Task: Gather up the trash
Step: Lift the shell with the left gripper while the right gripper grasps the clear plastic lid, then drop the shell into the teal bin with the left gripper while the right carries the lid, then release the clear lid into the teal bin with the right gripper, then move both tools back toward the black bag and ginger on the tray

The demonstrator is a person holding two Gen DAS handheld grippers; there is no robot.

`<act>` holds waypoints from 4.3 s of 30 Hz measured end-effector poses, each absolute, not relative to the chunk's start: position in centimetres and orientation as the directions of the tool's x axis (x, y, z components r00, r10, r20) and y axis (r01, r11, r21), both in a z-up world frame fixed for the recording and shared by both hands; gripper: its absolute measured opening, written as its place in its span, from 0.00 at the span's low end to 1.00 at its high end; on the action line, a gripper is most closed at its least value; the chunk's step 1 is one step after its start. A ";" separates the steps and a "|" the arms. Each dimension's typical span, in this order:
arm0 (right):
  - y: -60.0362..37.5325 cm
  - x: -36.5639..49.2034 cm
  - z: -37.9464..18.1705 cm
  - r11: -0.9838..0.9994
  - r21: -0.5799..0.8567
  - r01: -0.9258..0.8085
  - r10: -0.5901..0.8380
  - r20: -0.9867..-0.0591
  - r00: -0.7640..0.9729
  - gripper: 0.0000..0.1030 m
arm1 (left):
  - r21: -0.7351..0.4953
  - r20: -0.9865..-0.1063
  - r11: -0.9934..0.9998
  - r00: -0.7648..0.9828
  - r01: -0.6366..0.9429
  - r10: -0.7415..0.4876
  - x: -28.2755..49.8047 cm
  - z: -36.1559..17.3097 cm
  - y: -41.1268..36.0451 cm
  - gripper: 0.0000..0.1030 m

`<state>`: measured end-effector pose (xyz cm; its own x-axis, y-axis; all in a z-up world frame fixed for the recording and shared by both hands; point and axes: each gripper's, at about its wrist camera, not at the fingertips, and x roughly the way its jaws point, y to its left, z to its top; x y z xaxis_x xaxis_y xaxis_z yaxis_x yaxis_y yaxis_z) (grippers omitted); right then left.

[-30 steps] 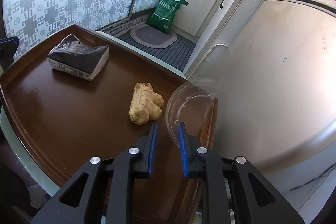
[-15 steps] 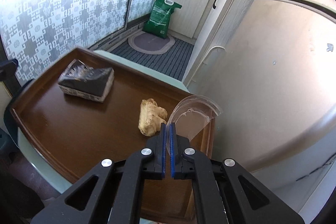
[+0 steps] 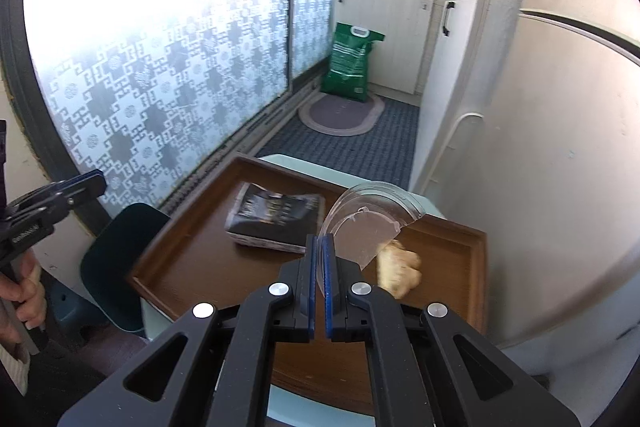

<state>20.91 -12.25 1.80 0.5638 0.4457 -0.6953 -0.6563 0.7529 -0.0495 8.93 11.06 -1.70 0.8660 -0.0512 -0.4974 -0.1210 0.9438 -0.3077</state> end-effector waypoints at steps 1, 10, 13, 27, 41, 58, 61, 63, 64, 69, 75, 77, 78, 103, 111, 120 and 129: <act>-11.6 20.6 1.9 0.743 -0.043 -0.668 0.459 -0.694 0.555 0.03 | -0.306 -0.498 0.944 0.866 -0.127 -0.045 8.8 -1.7 11.4 0.22; -6.6 19.0 2.1 0.675 0.030 -0.738 0.546 -0.694 0.470 0.03 | -0.281 -0.525 0.939 0.851 -0.197 0.022 7.4 -2.7 14.7 0.22; -4.8 18.5 2.0 0.648 0.068 -0.759 0.577 -0.694 0.431 0.03 | -0.263 -0.547 0.938 0.835 -0.227 0.049 7.1 -3.4 15.7 0.22; 2.1 16.1 1.1 0.583 0.125 -0.803 0.618 -0.710 0.338 0.03 | -0.188 -0.710 0.922 0.695 -0.338 0.110 7.1 -9.1 19.8 0.22; 6.3 15.3 -1.8 0.549 0.204 -0.811 0.615 -0.755 0.226 0.03 | -0.104 -0.857 0.942 0.510 -0.318 0.078 8.1 -14.6 20.2 0.28; 8.4 15.1 -6.3 0.540 0.235 -0.808 0.564 -0.814 0.140 0.03 | -0.156 -0.687 0.941 0.718 -0.299 0.114 5.5 -9.1 20.2 0.10; 9.0 14.7 -7.7 0.528 0.224 -0.819 0.544 -0.830 0.123 0.03 | -0.163 -0.637 0.942 0.760 -0.295 0.127 4.9 -7.6 20.1 0.09; 9.4 14.3 -8.6 0.511 0.215 -0.832 0.533 -0.839 0.111 0.03 | -0.166 -0.607 0.940 0.782 -0.297 0.139 4.5 -6.7 20.1 0.08; 9.6 14.1 -9.1 0.508 0.212 -0.835 0.523 -0.846 0.103 0.03 | -0.173 -0.591 0.940 0.795 -0.295 0.141 4.3 -6.3 20.1 0.08; 10.6 13.2 -11.5 0.493 0.208 -0.845 0.484 -0.873 0.068 0.03 | -0.195 -0.534 0.936 0.832 -0.293 0.150 3.6 -4.9 20.4 0.06; 12.0 11.7 -14.9 0.468 0.198 -0.862 0.419 -0.908 0.019 0.03 | -0.199 -0.469 0.941 0.870 -0.273 0.153 2.4 -3.0 19.7 0.06; 12.2 11.4 -15.7 0.467 0.198 -0.862 0.404 -0.915 0.009 0.04 | -0.202 -0.436 0.945 0.888 -0.259 0.150 2.0 -2.4 19.3 0.06; 12.2 11.4 -16.1 0.467 0.211 -0.859 0.399 -0.917 -0.008 0.08 | -0.204 -0.422 0.946 0.895 -0.252 0.147 1.5 -2.2 19.4 0.06; 6.5 11.5 -3.9 0.500 0.123 -0.857 0.638 -0.722 0.268 0.23 | -0.305 -0.130 0.934 0.980 -0.184 0.151 -1.1 3.4 15.9 0.16; 0.5 14.3 -0.1 0.583 0.090 -0.808 0.647 -0.653 0.394 0.23 | -0.260 -0.147 0.946 0.976 -0.194 0.160 0.7 3.5 13.3 0.27; -8.4 18.3 1.9 0.713 0.110 -0.693 0.603 -0.600 0.525 0.24 | -0.204 -0.230 0.973 0.971 -0.111 0.063 4.8 2.9 7.6 0.40; -16.6 20.6 2.0 0.818 0.109 -0.565 0.510 -0.590 0.626 0.39 | -0.211 -0.385 0.975 0.923 -0.073 -0.014 10.4 1.3 1.8 0.53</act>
